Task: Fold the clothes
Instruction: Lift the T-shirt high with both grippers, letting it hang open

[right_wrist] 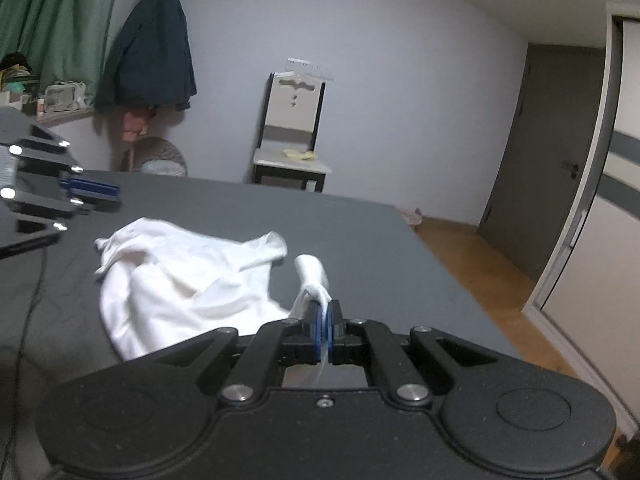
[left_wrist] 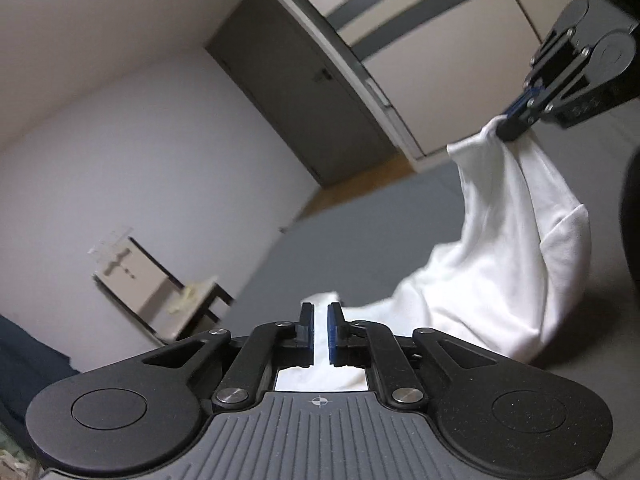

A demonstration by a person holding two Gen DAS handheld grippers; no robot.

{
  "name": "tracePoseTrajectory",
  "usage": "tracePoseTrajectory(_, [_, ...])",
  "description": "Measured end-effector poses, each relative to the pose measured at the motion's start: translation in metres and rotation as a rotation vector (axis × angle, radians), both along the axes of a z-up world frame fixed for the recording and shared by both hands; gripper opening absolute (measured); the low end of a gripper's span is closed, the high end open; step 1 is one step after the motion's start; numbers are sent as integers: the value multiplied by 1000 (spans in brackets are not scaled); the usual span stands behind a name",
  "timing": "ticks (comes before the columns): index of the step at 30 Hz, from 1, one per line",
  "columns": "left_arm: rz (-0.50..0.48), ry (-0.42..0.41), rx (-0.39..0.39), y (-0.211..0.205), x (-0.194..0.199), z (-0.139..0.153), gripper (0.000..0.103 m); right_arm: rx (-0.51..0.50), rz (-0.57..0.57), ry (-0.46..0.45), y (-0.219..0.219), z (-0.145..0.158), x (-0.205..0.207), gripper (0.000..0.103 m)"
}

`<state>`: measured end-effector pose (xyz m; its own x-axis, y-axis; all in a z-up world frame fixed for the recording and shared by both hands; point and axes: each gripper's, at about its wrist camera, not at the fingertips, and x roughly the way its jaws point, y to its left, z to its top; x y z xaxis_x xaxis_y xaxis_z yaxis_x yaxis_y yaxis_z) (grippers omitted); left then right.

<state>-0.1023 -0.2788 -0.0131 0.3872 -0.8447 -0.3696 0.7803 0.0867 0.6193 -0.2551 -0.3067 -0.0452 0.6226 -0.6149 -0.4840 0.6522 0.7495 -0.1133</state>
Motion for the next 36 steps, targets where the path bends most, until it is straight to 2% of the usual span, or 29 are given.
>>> tracePoseTrajectory(2, [-20, 5, 37, -4, 2, -6, 7, -19, 23, -5, 16, 6, -2, 3])
tracePoseTrajectory(6, [-100, 30, 116, -44, 10, -16, 7, 143, 48, -94, 16, 9, -20, 4])
tracePoseTrajectory(9, [-183, 50, 213, -90, 17, -24, 9, 202, 85, -98, 17, 6, -31, 4])
tracePoseTrajectory(11, [-234, 62, 266, -113, 24, -28, 37, 229, 93, -83, 12, 2, -38, 4])
tracePoseTrajectory(12, [-269, 52, 266, -122, 25, -30, 69, 242, 96, -75, 10, 0, -42, 4])
tracePoseTrajectory(13, [-305, 42, 267, -131, 26, -31, 83, 255, 97, -71, 7, -3, -44, 4])
tracePoseTrajectory(14, [-340, 28, 275, -139, 28, -34, 83, 268, 98, -67, 4, -6, -46, 4])
tracePoseTrajectory(16, [-409, -16, 325, -151, 34, -42, 83, 294, 100, -58, -2, -11, -49, 4])
tracePoseTrajectory(20, [-524, -10, 455, -178, 49, -51, 83, 347, 111, -70, -12, -19, -55, 4])
tracePoseTrajectory(24, [-558, -6, 618, -211, 62, -67, 82, 339, 139, -74, -11, -22, -61, 4])
tracePoseTrajectory(26, [-562, 16, 678, -226, 64, -75, 64, 331, 153, -69, -9, -22, -62, 4])
tracePoseTrajectory(27, [-565, 25, 699, -231, 57, -81, 51, 329, 160, -70, -7, -22, -64, 4])
tracePoseTrajectory(31, [-609, 65, 809, -238, 51, -93, 29, 338, 169, -75, -2, -22, -68, 4])
tracePoseTrajectory(32, [-619, 55, 821, -237, 48, -95, 28, 342, 170, -77, -1, -22, -69, 4])
tracePoseTrajectory(34, [-614, 64, 832, -234, 47, -96, 15, 345, 165, -79, -1, -20, -69, 4])
tracePoseTrajectory(35, [-603, 67, 828, -232, 47, -97, 14, 344, 166, -83, -1, -20, -69, 4])
tracePoseTrajectory(36, [-593, 64, 814, -230, 48, -97, 7, 344, 166, -87, -1, -19, -69, 4])
